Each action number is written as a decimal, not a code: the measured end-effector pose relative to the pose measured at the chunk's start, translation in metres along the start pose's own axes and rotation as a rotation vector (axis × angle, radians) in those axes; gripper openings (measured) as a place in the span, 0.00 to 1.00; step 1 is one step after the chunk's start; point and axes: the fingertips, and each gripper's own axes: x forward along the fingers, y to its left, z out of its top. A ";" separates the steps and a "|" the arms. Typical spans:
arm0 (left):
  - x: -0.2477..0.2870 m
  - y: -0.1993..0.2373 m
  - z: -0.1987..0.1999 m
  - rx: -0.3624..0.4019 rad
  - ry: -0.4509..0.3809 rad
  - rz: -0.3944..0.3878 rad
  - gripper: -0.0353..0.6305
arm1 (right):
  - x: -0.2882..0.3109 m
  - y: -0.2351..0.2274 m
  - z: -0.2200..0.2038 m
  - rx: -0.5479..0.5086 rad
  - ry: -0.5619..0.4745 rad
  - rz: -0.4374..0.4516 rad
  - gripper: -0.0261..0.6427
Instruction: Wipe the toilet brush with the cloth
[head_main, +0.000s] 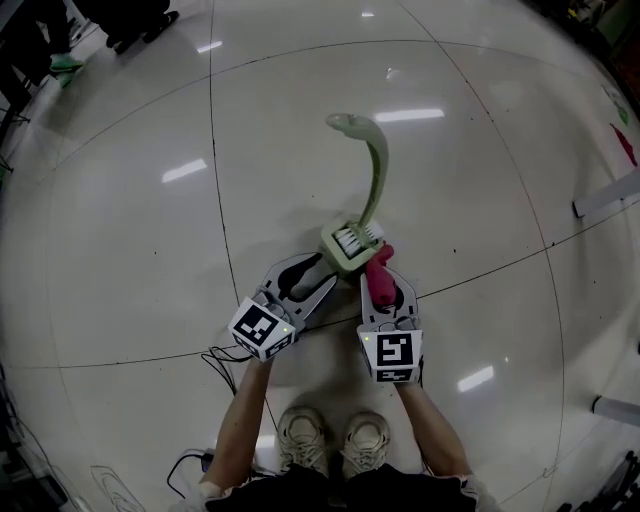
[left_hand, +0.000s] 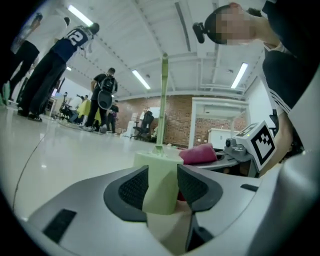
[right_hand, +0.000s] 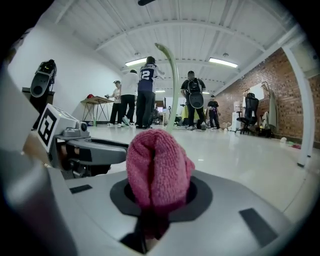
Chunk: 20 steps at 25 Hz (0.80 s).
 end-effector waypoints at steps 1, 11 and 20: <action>-0.002 0.008 0.000 -0.009 0.000 0.006 0.30 | 0.000 0.001 0.000 -0.003 0.001 0.009 0.14; 0.009 0.047 0.006 0.039 0.069 -0.040 0.33 | -0.005 0.029 -0.005 0.011 0.026 0.080 0.14; 0.018 0.043 -0.005 0.034 0.117 -0.182 0.33 | -0.006 0.047 -0.011 -0.018 0.044 0.123 0.14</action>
